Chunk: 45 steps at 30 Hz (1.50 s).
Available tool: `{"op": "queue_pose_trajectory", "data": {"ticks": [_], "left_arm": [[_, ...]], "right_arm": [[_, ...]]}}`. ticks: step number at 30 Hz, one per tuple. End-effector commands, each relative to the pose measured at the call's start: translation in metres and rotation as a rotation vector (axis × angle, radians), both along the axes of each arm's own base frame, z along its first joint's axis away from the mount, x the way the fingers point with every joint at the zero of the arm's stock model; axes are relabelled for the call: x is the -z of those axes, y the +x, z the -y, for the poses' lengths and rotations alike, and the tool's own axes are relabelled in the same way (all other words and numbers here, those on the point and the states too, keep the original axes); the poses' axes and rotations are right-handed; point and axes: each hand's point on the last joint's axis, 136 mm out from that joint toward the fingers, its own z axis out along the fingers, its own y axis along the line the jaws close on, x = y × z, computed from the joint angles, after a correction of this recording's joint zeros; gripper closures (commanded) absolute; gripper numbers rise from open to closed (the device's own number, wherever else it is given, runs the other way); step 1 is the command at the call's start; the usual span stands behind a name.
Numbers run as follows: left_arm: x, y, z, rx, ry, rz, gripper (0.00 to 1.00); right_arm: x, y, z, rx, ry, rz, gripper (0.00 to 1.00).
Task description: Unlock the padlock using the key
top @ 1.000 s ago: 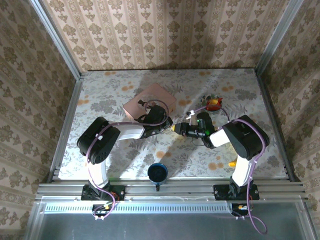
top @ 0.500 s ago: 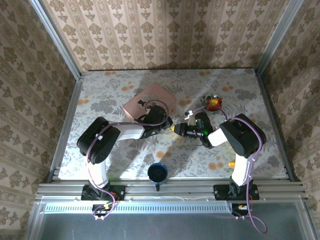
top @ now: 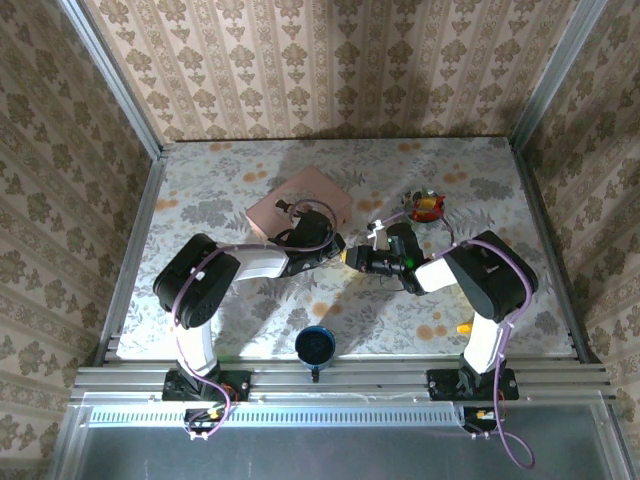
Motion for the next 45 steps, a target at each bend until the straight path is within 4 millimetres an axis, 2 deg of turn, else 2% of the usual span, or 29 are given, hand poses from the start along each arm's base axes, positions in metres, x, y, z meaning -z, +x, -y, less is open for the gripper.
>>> {"op": "queue_pose_trajectory", "data": {"ticks": [1, 9, 12, 18, 22, 26, 40, 45], "left_arm": [[0.012, -0.016, -0.013, -0.014, 0.032, -0.084, 1.00], [0.010, -0.017, -0.014, -0.015, 0.035, -0.103, 1.00], [0.008, -0.017, -0.013, -0.006, 0.026, -0.111, 1.00], [0.006, -0.016, -0.015, -0.005, 0.024, -0.119, 1.00], [0.006, -0.016, -0.015, -0.006, 0.022, -0.126, 1.00], [0.007, -0.016, -0.015, -0.006, 0.019, -0.128, 1.00], [0.009, -0.018, -0.013, 0.001, 0.005, -0.140, 1.00], [0.006, -0.018, -0.013, -0.001, -0.006, -0.137, 1.00]], "right_arm": [[0.010, -0.008, 0.018, 0.037, -0.165, 0.019, 0.74], [0.000, -0.027, 0.021, -0.008, -0.515, 0.123, 0.74], [-0.002, -0.028, 0.023, -0.005, -0.633, 0.163, 0.65], [-0.001, -0.025, 0.017, -0.022, -0.786, 0.222, 0.63], [-0.001, -0.022, 0.009, -0.037, -0.832, 0.259, 0.63], [0.001, -0.020, 0.004, -0.059, -0.896, 0.305, 0.56], [0.012, -0.006, -0.020, -0.119, -1.086, 0.416, 0.52], [0.020, -0.013, -0.020, -0.134, -1.081, 0.419, 0.52]]}}
